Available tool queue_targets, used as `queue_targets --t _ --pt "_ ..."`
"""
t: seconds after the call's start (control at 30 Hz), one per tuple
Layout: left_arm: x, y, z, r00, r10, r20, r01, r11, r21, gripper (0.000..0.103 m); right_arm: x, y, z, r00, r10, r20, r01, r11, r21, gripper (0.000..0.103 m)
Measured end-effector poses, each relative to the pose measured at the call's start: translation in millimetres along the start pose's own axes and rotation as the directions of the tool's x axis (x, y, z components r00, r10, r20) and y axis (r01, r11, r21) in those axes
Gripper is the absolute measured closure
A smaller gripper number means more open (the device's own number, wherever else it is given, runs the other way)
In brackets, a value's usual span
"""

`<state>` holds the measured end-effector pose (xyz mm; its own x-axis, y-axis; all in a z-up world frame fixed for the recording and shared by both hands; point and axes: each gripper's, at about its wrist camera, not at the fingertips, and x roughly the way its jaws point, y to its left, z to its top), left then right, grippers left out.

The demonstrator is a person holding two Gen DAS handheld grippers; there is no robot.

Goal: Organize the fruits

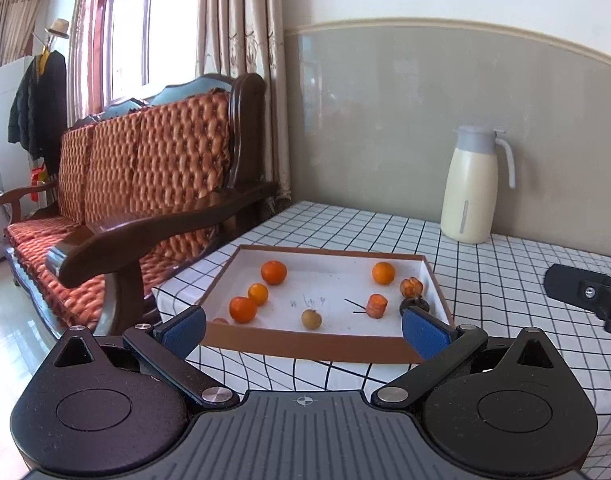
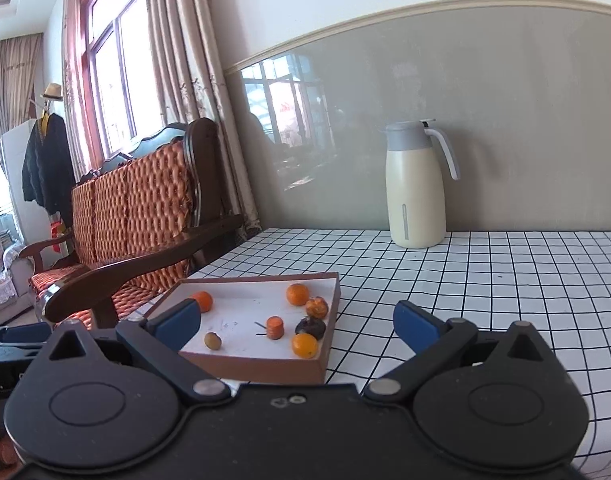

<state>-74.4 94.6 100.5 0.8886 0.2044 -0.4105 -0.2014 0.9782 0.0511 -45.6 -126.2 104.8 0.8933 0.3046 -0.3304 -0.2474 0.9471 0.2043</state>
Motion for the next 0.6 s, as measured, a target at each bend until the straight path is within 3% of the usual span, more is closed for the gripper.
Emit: queue_targets --t 0.27,0.6 --pt "-39 12 -8 1.000 0.006 0.019 -0.006 1.000 0.020 0.000 -22 18 -1 0.999 -0.014 0.038 0.015 1.000 -0.026 0.006" --pt "-39 15 -7 0.999 0.003 0.033 -0.003 1.000 0.005 0.000 -19 22 -1 1.000 -0.009 0.025 0.010 0.999 -0.041 0.006"
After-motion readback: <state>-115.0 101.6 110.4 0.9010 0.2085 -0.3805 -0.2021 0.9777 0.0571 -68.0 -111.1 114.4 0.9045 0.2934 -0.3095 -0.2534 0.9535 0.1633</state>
